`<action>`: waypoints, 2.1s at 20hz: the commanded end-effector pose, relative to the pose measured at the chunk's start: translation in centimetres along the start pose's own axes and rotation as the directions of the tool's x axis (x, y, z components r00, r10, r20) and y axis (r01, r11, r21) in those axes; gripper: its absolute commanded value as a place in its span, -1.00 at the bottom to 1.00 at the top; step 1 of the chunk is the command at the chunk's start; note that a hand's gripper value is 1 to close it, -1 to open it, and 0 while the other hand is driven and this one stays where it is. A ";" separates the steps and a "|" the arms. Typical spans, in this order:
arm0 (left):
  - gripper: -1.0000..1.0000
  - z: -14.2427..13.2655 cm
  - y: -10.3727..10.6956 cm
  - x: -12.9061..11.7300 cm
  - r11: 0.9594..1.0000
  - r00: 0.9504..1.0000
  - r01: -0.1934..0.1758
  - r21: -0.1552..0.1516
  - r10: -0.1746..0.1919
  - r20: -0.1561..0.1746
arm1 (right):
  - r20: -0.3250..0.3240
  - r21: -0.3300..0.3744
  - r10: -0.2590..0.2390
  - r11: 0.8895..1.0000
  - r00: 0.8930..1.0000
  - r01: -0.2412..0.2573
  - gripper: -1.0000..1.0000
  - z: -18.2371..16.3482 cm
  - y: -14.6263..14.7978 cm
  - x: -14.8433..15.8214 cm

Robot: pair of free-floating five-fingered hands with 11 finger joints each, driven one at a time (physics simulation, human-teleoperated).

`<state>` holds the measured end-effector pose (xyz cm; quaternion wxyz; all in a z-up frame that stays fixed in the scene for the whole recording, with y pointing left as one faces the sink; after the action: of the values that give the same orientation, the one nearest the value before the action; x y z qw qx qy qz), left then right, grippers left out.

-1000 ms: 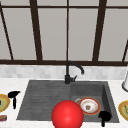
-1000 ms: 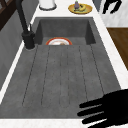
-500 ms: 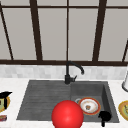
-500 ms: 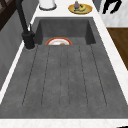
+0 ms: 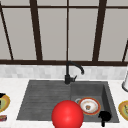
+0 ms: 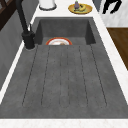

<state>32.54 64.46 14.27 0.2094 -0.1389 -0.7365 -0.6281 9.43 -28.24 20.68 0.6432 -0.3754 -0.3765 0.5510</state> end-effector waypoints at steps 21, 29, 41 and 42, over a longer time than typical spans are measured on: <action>-1.00 11.4 1.5 -4.1 0.973 0.983 -0.139 0.185 0.113 0.147 | 0.000 0.000 0.000 1.000 1.000 0.000 0.00 0.0 0.0 0.0; -1.00 9.1 -0.4 -2.3 0.984 0.994 -0.046 0.175 0.028 0.102 | 0.000 0.000 0.000 1.000 1.000 0.000 0.00 0.0 0.0 0.0; 1.00 9.2 -3.7 -4.7 0.978 0.990 -0.101 0.180 0.081 0.118 | 0.000 0.000 0.000 1.000 1.000 0.000 0.00 0.0 0.0 0.0; 1.00 9.1 -3.3 -4.5 0.981 0.991 -0.085 0.175 0.064 0.121 | 0.000 0.000 0.000 1.000 1.000 0.000 0.00 0.0 0.0 0.0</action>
<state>33.53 73.11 11.41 0.1924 -0.1760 -0.7993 -0.5414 9.43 -28.24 20.68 0.6432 -0.3754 -0.3765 0.5510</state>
